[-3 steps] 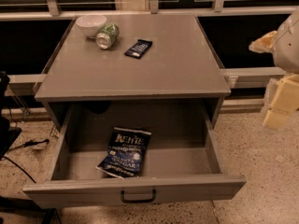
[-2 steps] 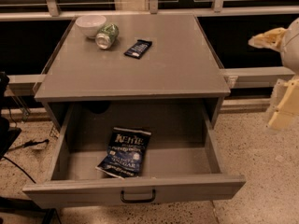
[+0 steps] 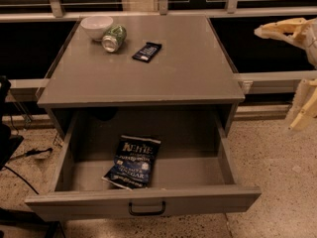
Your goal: Pick blue chip bag from top drawer and place on counter
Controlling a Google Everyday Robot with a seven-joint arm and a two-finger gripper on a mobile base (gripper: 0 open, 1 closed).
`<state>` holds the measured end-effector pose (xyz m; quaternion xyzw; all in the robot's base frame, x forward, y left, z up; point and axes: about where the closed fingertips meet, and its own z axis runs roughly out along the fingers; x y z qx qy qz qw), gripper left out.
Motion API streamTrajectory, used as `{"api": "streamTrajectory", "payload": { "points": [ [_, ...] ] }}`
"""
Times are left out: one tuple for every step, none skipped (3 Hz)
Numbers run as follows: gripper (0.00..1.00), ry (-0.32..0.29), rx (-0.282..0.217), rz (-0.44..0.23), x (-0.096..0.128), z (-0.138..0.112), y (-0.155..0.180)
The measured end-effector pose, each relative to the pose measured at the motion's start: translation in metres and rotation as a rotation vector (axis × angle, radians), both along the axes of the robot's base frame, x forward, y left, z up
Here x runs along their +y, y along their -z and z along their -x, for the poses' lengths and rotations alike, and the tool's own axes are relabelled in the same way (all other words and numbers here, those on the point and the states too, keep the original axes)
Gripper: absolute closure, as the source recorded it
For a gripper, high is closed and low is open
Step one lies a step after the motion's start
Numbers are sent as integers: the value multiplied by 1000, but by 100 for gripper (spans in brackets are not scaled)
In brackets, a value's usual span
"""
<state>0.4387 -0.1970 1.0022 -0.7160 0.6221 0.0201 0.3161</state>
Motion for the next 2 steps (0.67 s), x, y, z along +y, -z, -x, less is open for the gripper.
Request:
{"api": "streamTrajectory", "payload": {
  "points": [
    [0, 0, 0, 1, 0, 0, 0],
    [0, -58, -50, 9, 3, 3, 0]
  ]
}}
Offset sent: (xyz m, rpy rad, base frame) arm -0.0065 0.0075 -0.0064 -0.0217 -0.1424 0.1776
